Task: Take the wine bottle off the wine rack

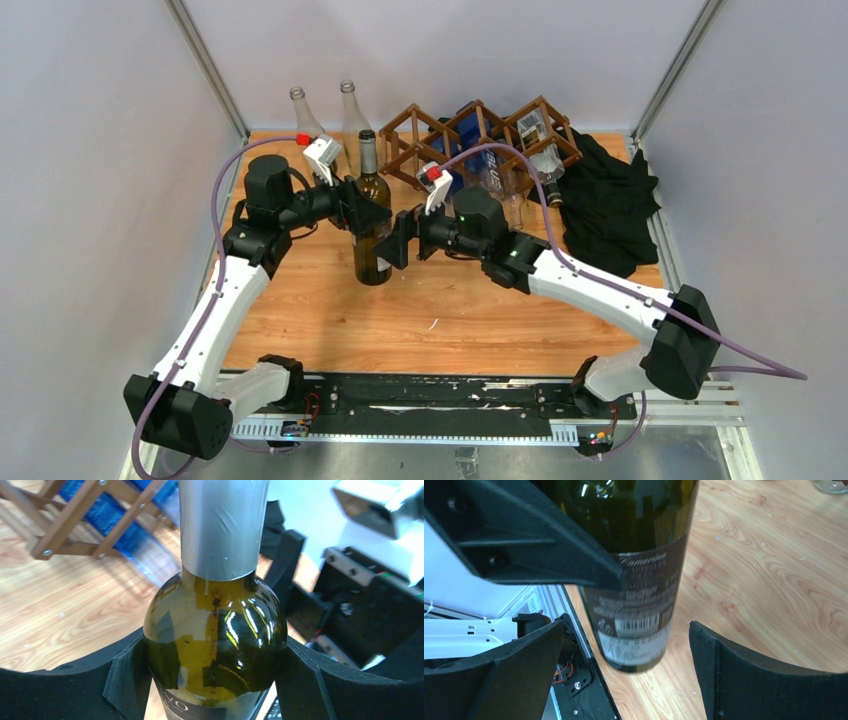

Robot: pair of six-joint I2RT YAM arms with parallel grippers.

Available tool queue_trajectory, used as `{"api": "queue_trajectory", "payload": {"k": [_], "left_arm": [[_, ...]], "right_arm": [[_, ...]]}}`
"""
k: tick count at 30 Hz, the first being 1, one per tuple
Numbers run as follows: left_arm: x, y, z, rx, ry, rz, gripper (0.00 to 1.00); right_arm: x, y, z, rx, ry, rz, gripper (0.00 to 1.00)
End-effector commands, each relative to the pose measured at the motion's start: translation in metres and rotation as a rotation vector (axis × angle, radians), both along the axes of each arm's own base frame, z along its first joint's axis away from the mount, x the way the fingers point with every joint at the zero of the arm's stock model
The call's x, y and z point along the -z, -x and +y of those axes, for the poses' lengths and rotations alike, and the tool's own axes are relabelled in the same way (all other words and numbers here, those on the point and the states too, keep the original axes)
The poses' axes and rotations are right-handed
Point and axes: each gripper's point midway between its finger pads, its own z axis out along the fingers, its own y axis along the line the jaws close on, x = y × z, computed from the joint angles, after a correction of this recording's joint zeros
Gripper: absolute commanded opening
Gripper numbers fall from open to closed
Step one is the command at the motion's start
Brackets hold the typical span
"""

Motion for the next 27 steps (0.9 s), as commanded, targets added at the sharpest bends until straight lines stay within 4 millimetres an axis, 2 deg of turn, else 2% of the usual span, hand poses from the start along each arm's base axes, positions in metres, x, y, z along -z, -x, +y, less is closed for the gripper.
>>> {"api": "queue_trajectory", "payload": {"k": [1,4,11,13,15,16,17,18,20,22,24,27], "left_arm": [[-0.062,0.023,-0.017,0.144,0.158,-0.087,0.0],[-0.072,0.033,-0.022,0.202,0.195,-0.086,0.0],[-0.086,0.041,-0.026,0.242,0.252,-0.085,0.0],[-0.087,0.042,-0.026,0.244,0.253,-0.085,0.0],[-0.082,0.04,-0.024,0.228,0.237,-0.07,0.29],[-0.079,0.038,-0.022,0.214,0.223,-0.063,0.62],[-0.077,0.034,-0.02,0.194,0.211,-0.059,0.8],[-0.078,0.031,-0.017,0.175,0.202,-0.063,0.9],[-0.082,0.024,-0.011,0.137,0.196,-0.081,0.99],[-0.089,0.018,-0.007,0.112,0.199,-0.1,1.0],[-0.094,0.012,-0.003,0.097,0.205,-0.103,1.0],[-0.096,0.005,0.0,0.096,0.217,-0.098,0.98]], "right_arm": [[-0.007,0.003,0.021,-0.048,-0.056,-0.058,1.0],[-0.005,0.009,0.03,-0.099,-0.077,-0.035,1.0],[0.001,0.018,0.042,-0.154,-0.096,-0.005,0.99],[0.0,0.016,0.041,-0.143,-0.097,-0.012,0.88],[0.0,0.014,0.038,-0.123,-0.088,-0.025,0.71],[0.001,0.013,0.036,-0.114,-0.078,-0.029,0.63],[0.002,0.011,0.035,-0.105,-0.066,-0.032,0.54],[0.004,0.011,0.034,-0.1,-0.053,-0.034,0.45],[0.008,0.01,0.031,-0.09,-0.024,-0.045,0.23],[0.013,0.01,0.03,-0.079,0.005,-0.051,0.07],[0.018,0.011,0.03,-0.076,0.032,-0.053,0.0],[0.018,0.013,0.031,-0.08,0.044,-0.068,0.0]]}}
